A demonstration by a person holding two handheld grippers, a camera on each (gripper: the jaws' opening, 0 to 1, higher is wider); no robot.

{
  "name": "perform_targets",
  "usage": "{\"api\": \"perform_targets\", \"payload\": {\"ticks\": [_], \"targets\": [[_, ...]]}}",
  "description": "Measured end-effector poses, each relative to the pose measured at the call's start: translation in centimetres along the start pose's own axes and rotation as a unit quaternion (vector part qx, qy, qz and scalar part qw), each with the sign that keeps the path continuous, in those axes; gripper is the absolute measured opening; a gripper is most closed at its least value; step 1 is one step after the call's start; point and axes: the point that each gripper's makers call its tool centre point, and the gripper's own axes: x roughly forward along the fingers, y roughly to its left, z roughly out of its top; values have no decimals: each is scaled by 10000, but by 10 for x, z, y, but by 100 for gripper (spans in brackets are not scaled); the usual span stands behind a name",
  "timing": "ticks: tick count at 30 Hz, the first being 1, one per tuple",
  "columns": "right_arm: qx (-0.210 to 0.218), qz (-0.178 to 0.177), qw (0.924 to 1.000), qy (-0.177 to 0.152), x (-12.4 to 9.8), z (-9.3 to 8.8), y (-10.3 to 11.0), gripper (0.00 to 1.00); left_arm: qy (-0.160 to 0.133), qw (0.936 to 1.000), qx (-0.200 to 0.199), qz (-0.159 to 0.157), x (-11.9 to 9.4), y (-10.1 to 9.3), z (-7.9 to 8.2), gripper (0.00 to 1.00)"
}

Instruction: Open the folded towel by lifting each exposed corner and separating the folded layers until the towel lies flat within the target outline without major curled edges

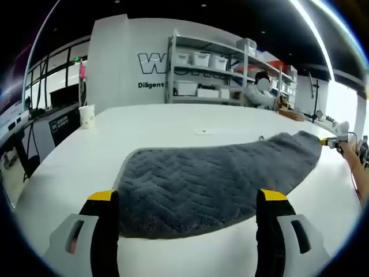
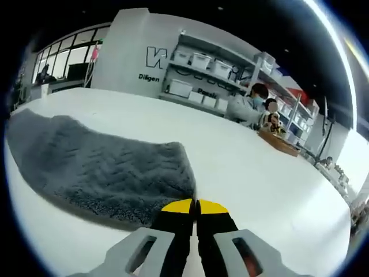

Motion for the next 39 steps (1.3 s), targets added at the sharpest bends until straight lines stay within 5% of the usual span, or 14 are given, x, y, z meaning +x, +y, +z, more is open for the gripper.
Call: {"api": "perform_targets", "payload": {"ticks": [8,18,26,39], "targets": [[114,-28,9999,2,-4,-4,-4,0,23,10000,12,3,-2,-3,-3,97],[-690,-179,9960,533,-8,-11,-2,0,58,10000,30,25,-4,-4,-5,97],[-906,-277,9928,734,-11,-12,-11,0,83,9999,43,53,-5,-4,-6,97],[-944,-442,9919,729,-8,-12,-18,4,124,9999,52,47,-5,-4,-8,97]]}}
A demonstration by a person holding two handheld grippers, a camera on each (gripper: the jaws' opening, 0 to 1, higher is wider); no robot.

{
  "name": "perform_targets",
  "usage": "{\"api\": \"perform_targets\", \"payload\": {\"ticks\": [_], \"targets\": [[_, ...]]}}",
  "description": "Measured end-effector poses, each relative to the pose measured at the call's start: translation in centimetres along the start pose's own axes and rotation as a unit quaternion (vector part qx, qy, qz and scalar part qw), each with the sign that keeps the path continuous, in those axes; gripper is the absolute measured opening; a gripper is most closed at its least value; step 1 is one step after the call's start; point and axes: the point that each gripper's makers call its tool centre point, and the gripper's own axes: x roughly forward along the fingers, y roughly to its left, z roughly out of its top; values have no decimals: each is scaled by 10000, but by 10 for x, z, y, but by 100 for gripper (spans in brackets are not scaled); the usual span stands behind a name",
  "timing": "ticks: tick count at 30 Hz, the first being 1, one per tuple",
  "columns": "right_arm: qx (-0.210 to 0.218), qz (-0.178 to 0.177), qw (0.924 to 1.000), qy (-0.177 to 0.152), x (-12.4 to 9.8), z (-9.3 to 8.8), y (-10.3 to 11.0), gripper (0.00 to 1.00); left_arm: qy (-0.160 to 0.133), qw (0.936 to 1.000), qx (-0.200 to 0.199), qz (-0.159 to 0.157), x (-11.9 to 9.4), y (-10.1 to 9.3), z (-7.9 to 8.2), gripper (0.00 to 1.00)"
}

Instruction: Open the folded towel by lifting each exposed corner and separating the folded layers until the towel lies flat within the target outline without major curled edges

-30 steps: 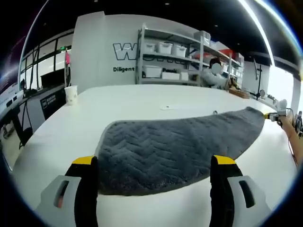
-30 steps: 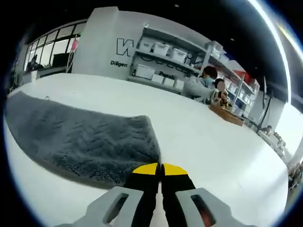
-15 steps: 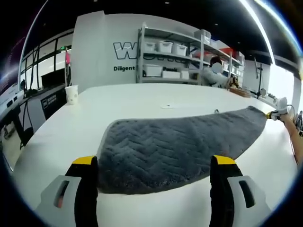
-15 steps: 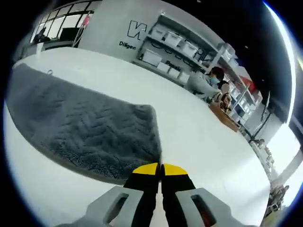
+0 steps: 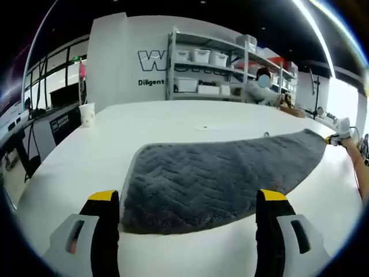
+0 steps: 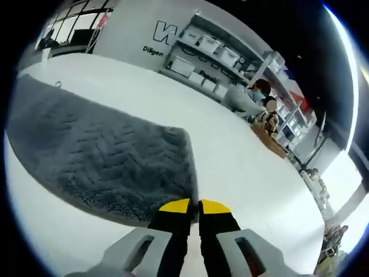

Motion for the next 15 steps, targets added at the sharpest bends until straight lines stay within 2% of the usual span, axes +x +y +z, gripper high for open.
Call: {"api": "perform_targets", "payload": {"ticks": [4,9,12,15], "targets": [[-40,-295,9995,-87,-6,5,-10,25,9,10000,-3,-7,1,1,0,97],[-35,-588,9980,-234,-14,15,-19,45,10,10000,-4,-9,2,2,1,97],[67,-565,9981,-255,-16,17,-18,59,16,10000,-6,-14,2,3,1,97],[175,-423,9986,-263,-14,18,-11,67,27,10000,-8,-7,2,3,0,97]]}}
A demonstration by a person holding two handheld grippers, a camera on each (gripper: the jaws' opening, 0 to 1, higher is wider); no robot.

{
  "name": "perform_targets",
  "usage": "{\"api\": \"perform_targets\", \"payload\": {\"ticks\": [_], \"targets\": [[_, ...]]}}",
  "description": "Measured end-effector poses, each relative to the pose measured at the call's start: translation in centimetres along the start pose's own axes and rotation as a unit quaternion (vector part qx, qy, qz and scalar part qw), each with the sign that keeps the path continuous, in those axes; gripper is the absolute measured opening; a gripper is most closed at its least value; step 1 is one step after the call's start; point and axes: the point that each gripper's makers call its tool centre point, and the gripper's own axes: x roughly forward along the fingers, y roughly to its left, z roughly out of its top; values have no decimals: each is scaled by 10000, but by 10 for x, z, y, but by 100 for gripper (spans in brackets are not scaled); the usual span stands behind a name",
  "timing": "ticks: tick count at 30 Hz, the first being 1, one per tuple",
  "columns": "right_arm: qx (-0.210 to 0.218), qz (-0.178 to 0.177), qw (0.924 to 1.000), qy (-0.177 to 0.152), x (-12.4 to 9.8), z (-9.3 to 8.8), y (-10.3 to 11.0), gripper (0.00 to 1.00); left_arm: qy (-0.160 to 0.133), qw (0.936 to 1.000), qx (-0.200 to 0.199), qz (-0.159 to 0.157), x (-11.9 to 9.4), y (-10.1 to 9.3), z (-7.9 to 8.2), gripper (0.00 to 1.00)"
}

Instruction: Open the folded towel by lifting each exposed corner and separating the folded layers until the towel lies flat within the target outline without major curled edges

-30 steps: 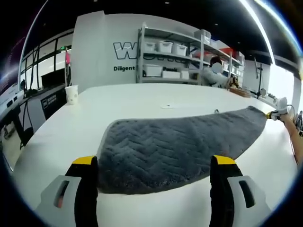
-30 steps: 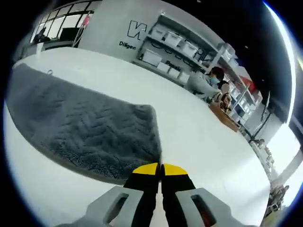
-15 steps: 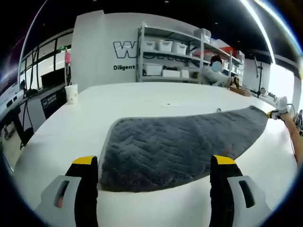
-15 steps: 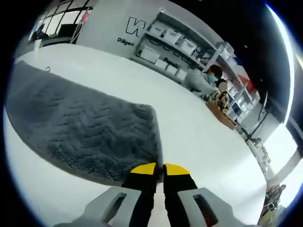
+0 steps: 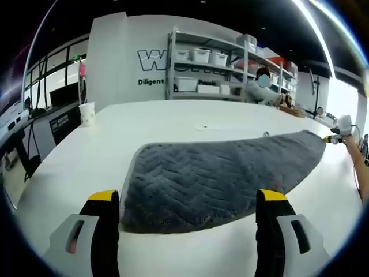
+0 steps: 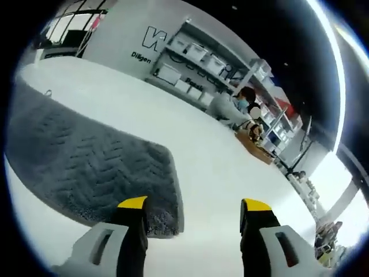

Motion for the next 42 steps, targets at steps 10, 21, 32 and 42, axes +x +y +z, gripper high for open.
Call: {"api": "perform_targets", "payload": {"ticks": [10,21,32,42], "targets": [[589,612,9964,-21,5,3,21,86,33,10000,-4,8,-1,0,-2,96],[948,1043,9900,5,-2,1,42,99,60,10000,14,16,-1,-1,-3,97],[845,1227,9888,-38,-1,8,50,99,62,10000,20,5,0,-1,-3,97],[944,1392,9857,-104,-6,13,56,99,-58,10000,36,-8,0,-4,3,97]]}}
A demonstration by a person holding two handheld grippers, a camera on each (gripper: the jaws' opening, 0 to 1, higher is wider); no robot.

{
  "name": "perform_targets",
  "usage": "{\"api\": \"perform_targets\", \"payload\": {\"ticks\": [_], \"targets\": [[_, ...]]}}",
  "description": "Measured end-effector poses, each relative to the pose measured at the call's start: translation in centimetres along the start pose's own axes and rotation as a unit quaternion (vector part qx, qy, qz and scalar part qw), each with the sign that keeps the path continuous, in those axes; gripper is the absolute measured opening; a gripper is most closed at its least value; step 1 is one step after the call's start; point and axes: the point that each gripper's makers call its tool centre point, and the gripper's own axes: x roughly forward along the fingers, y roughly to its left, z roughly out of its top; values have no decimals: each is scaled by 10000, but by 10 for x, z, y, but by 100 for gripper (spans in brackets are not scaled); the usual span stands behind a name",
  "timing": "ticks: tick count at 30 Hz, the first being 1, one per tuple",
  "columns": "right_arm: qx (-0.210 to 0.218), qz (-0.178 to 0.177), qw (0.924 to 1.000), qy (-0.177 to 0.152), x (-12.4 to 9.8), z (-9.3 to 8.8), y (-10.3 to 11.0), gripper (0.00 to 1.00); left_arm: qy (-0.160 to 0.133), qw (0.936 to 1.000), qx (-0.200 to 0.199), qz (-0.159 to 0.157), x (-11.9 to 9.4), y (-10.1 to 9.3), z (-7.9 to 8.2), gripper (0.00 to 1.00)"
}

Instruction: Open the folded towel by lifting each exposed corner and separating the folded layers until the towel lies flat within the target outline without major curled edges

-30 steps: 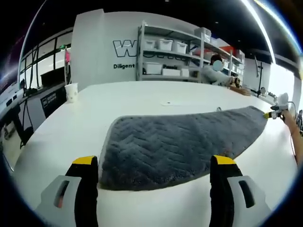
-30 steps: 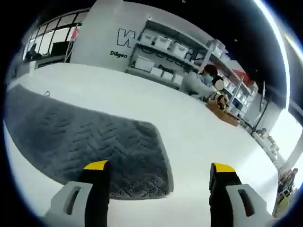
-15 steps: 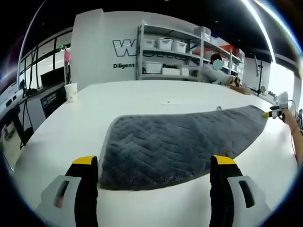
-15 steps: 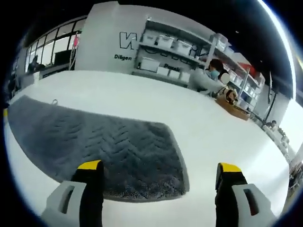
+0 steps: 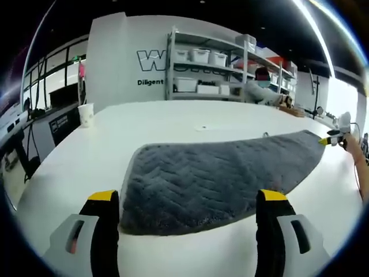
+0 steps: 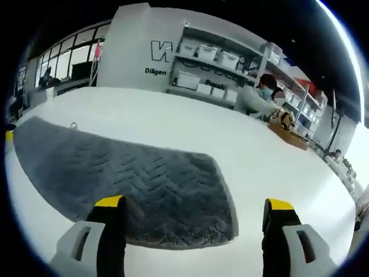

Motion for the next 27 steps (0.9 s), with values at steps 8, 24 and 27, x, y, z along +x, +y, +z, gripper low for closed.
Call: {"api": "perform_targets", "payload": {"ticks": [8,24,27], "targets": [[89,296,9993,-196,-6,12,17,99,-55,10000,32,60,1,0,4,96],[-31,831,9956,-432,-9,30,57,99,-287,9983,97,494,1,20,21,93],[-96,907,9948,-456,-10,32,62,98,-273,9981,189,519,9,24,27,93]]}}
